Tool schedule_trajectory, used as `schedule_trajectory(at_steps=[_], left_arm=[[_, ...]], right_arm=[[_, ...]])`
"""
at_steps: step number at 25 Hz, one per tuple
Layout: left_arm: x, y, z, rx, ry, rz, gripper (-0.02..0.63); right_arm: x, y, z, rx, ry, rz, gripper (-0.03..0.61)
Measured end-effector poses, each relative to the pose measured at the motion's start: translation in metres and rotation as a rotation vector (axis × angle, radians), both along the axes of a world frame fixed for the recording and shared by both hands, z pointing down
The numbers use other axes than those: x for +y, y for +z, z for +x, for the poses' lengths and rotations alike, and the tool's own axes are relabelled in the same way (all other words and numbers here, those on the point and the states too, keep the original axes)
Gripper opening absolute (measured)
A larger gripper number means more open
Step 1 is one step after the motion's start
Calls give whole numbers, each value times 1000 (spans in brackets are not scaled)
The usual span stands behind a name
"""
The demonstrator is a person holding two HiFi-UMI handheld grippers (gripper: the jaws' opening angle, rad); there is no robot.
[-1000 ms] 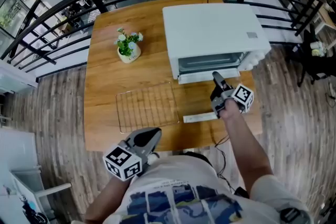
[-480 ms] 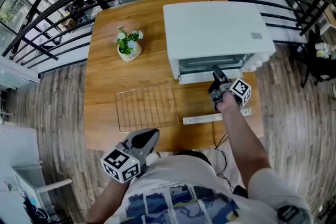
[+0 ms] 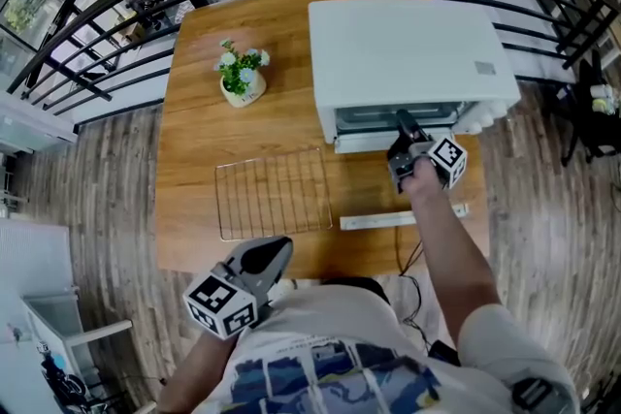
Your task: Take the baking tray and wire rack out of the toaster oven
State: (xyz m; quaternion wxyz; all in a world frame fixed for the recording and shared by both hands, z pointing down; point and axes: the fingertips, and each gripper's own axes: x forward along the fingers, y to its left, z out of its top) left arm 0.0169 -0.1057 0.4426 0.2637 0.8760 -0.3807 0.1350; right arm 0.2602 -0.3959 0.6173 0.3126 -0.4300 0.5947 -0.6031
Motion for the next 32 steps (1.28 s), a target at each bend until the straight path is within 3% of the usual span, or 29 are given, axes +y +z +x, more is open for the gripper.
schedule_trajectory(at_steps=[6, 12, 32], left_arm=[[-2, 3, -3, -1, -12, -14, 5], [0, 3, -4, -2, -16, -15, 5], [4, 2, -3, 10, 55, -11, 5]], right_arm=[[-11, 0, -4, -6, 8, 10, 169], [-13, 3, -4, 6, 21, 2, 77], [19, 9, 0, -88, 63, -59, 64]])
